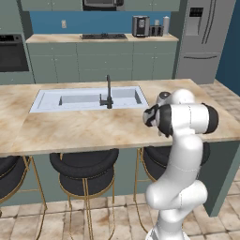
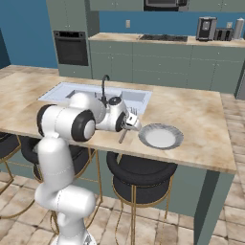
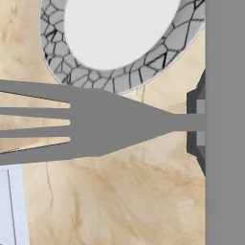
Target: Take the fork and place it on the left side of the plate. Then take the spoon and place it on the right side of the plate. Make sure they're directly next to the plate.
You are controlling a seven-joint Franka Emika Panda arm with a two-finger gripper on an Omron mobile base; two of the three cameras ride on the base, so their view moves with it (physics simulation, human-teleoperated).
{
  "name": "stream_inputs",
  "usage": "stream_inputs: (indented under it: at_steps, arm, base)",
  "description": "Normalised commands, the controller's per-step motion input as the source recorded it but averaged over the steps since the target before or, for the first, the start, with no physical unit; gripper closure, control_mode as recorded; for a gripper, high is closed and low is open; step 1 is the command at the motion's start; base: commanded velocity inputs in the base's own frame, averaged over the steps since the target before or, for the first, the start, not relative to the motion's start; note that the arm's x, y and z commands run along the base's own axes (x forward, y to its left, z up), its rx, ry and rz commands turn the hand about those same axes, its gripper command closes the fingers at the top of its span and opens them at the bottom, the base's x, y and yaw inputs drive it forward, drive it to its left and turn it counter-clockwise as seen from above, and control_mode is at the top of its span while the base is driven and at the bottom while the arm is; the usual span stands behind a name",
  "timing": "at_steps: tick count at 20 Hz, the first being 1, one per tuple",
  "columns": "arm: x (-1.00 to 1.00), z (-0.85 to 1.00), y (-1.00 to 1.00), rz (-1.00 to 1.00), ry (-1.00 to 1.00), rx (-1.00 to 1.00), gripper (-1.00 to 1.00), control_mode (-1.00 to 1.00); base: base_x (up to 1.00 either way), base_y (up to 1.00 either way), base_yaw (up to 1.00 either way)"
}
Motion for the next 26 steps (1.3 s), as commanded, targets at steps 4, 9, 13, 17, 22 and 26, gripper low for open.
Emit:
stream_inputs:
  at_steps: [4, 9, 13, 17, 22, 26]
  arm:
    - [0.19, -0.09, -0.01, 0.00, 0.00, 0.02, 1.00, -1.00]
    - [0.04, -0.02, -0.10, 0.00, 0.00, 0.02, -1.00, -1.00]
    - [0.00, 0.01, -0.19, 0.00, 0.00, 0.00, -1.00, -1.00]
    - [0.00, 0.13, -0.03, 0.00, 0.00, 0.00, -1.00, -1.00]
    - [-0.06, 0.73, 0.14, 0.00, -0.07, 0.00, -1.00, -1.00]
    - [-0.85, 0.91, 0.20, 0.00, -0.08, 0.00, -1.00, -1.00]
  base:
    - [0.00, 0.00, 0.00]
    - [0.00, 0.00, 0.00]
    - [0.00, 0.00, 0.00]
    - [0.00, 0.00, 0.00]
    - [0.00, 0.00, 0.00]
    - [0.00, 0.00, 0.00]
